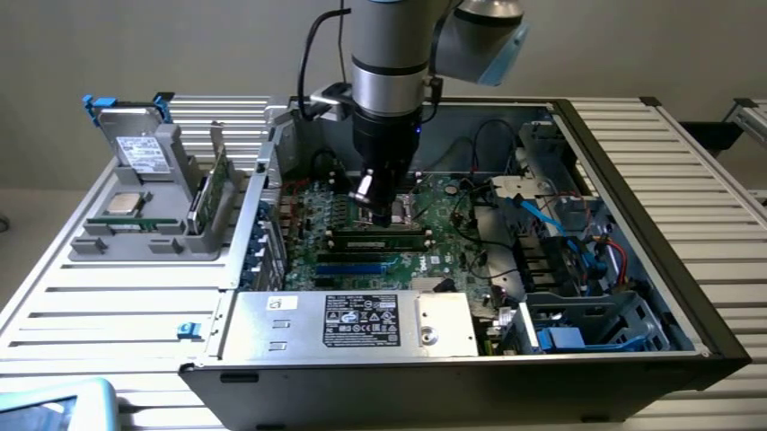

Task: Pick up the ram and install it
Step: 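Press down the ram until it locks into place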

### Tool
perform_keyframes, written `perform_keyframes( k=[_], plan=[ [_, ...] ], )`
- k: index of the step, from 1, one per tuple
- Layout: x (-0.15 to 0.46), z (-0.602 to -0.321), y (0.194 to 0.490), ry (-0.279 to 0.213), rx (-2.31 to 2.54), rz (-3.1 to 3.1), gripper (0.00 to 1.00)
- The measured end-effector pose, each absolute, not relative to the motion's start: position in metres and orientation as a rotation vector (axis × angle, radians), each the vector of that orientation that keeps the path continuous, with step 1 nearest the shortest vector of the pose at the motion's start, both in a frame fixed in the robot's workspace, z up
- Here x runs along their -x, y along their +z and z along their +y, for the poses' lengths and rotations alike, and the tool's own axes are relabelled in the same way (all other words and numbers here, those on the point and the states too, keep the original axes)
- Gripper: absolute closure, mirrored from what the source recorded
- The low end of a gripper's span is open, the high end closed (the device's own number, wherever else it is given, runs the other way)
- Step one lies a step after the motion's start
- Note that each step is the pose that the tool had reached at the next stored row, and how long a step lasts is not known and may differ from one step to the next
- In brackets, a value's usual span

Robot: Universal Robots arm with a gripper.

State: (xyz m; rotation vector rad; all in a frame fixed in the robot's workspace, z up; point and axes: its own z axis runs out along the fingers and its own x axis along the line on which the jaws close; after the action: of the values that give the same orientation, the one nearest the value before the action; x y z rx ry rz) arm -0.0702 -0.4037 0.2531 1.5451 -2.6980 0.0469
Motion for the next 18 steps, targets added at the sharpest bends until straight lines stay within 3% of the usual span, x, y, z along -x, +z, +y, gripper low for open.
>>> perform_keyframes(
  k=[18],
  plan=[
    [0.0702, -0.4037, 0.253, 0.04, -1.161, -2.88, 0.89]
  ],
)
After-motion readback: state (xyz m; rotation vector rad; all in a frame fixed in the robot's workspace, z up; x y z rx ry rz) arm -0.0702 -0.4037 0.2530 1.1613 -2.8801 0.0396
